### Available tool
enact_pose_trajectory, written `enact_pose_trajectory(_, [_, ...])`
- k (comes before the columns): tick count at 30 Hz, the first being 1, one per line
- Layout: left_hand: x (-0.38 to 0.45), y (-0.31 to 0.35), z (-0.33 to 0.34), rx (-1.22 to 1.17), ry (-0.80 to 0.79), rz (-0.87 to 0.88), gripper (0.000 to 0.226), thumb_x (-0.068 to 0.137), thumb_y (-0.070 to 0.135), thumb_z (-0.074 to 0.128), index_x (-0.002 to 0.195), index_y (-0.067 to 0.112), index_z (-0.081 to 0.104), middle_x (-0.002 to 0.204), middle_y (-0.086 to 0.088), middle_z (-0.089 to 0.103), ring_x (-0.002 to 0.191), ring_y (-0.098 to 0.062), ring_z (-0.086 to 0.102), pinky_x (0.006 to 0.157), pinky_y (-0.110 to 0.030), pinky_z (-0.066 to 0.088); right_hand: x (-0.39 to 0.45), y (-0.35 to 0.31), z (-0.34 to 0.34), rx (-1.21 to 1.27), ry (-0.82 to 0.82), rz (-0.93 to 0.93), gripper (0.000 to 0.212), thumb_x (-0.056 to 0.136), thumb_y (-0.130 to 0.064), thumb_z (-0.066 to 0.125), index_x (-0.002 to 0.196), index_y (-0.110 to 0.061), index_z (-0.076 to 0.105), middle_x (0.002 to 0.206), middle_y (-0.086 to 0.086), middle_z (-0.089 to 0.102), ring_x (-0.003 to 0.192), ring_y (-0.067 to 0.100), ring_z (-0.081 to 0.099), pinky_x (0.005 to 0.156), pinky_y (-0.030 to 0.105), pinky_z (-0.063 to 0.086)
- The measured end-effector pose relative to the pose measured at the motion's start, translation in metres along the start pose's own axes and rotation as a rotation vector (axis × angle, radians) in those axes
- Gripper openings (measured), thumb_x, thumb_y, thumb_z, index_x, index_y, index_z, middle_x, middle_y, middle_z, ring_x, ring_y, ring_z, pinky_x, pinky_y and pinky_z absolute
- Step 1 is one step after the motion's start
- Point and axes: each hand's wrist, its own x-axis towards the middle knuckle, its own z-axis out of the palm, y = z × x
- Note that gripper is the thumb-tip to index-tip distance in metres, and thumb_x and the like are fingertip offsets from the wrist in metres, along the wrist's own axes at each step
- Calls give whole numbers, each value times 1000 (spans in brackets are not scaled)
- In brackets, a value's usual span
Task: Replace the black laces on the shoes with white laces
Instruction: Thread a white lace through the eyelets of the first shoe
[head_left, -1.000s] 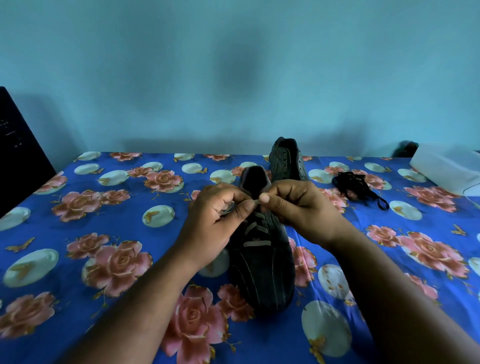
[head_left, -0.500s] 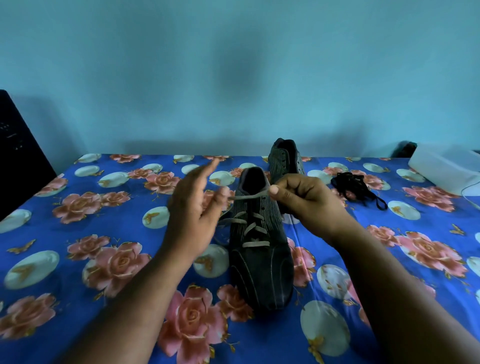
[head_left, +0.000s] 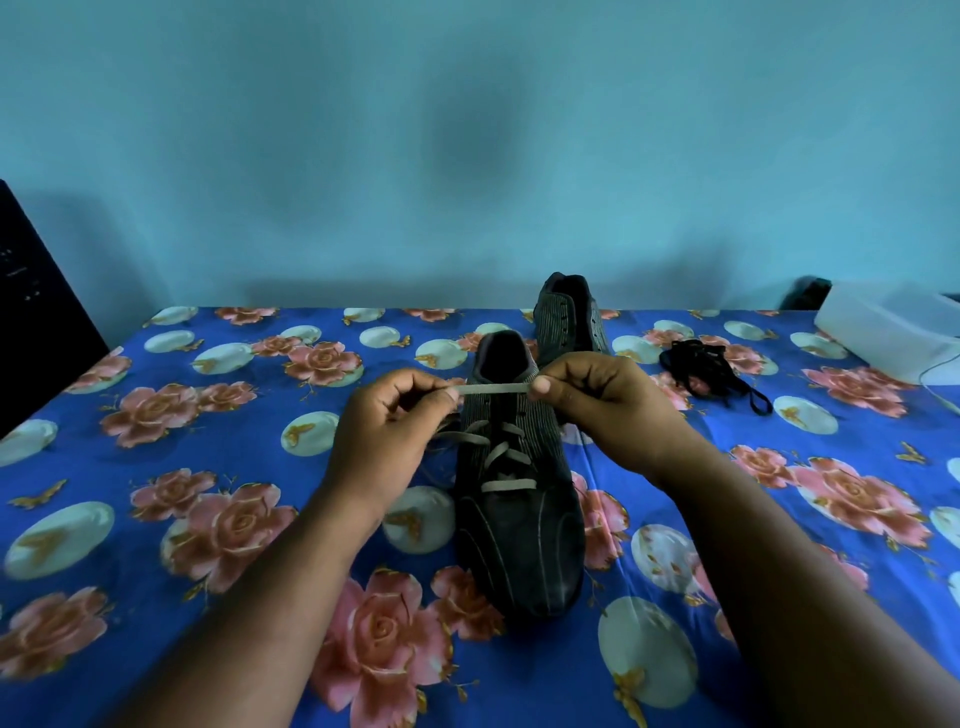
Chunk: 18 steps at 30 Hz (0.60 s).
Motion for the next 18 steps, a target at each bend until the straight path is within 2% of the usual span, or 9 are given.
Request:
enact_pose_trajectory(2, [-1, 0, 0, 100, -34, 65, 17, 90, 42, 69, 98, 30, 76, 94, 4, 76, 89, -15, 72, 84, -43, 59, 0, -1, 4, 3, -3, -4, 16, 95, -32, 65, 80, -33, 70, 66, -11, 58, 64, 3, 50, 64, 17, 41])
enact_pose_trajectory(4, [-5, 5, 4, 159, -101, 182, 31, 94, 48, 67, 117, 28, 73, 101, 10, 74, 94, -6, 70, 81, -24, 56, -1, -5, 10, 12, -52, -29, 16, 95, -25, 67, 79, -28, 70, 65, -15, 59, 62, -1, 49, 62, 14, 39])
enact_pose_trajectory(5, [-7, 8, 6, 156, -129, 217, 34, 96, 46, 66, 122, 25, 72, 104, 11, 73, 100, -4, 69, 83, -21, 55, -2, -8, 13, 22, -82, -39, 16, 95, -22, 68, 79, -23, 70, 63, -16, 58, 60, -2, 48, 61, 12, 39])
enact_pose_trajectory(6, [-7, 9, 8, 168, -142, 248, 34, 97, 45, 64, 122, 25, 72, 106, 13, 73, 105, -5, 68, 88, -25, 55, -2, -10, 15, 39, -104, -42, 16, 95, -19, 68, 79, -17, 70, 61, -16, 57, 58, -3, 47, 59, 11, 38])
enact_pose_trajectory(8, [-5, 7, 10, 210, -165, 294, 28, 97, 47, 62, 112, 29, 77, 105, 15, 74, 108, -15, 67, 93, -47, 53, -3, -12, 18, 85, -113, -41, 17, 93, -21, 70, 80, -10, 70, 60, -13, 56, 56, -1, 45, 57, 13, 37])
enact_pose_trajectory(10, [-2, 2, 9, 191, -189, 292, 24, 96, 44, 63, 105, 28, 78, 100, 12, 76, 103, -22, 68, 93, -57, 50, -2, -13, 17, 94, -90, -34, 20, 89, -30, 72, 78, -13, 71, 60, -5, 56, 57, 7, 46, 55, 18, 37])
enact_pose_trajectory(14, [0, -3, 10, 224, -198, 307, 24, 95, 48, 64, 101, 30, 78, 96, 12, 75, 100, -20, 69, 100, -59, 45, -1, -8, 13, 81, -43, 20, 26, 87, -33, 72, 75, -10, 70, 56, -1, 57, 53, 8, 49, 53, 17, 38])
enact_pose_trajectory(16, [-2, -2, 12, 277, -164, 340, 25, 92, 50, 65, 101, 31, 77, 95, 16, 74, 103, -13, 67, 97, -55, 47, -2, -7, 13, 47, -67, 15, 26, 91, -32, 70, 74, -13, 70, 56, -2, 60, 53, 5, 49, 54, 15, 37])
enact_pose_trajectory(18, [-4, 0, 14, 307, -148, 383, 27, 90, 50, 67, 101, 29, 79, 92, 17, 74, 99, -9, 66, 92, -48, 49, -2, -8, 14, 35, -94, 7, 28, 93, -30, 68, 76, -9, 71, 57, -3, 61, 52, 3, 50, 55, 12, 37])
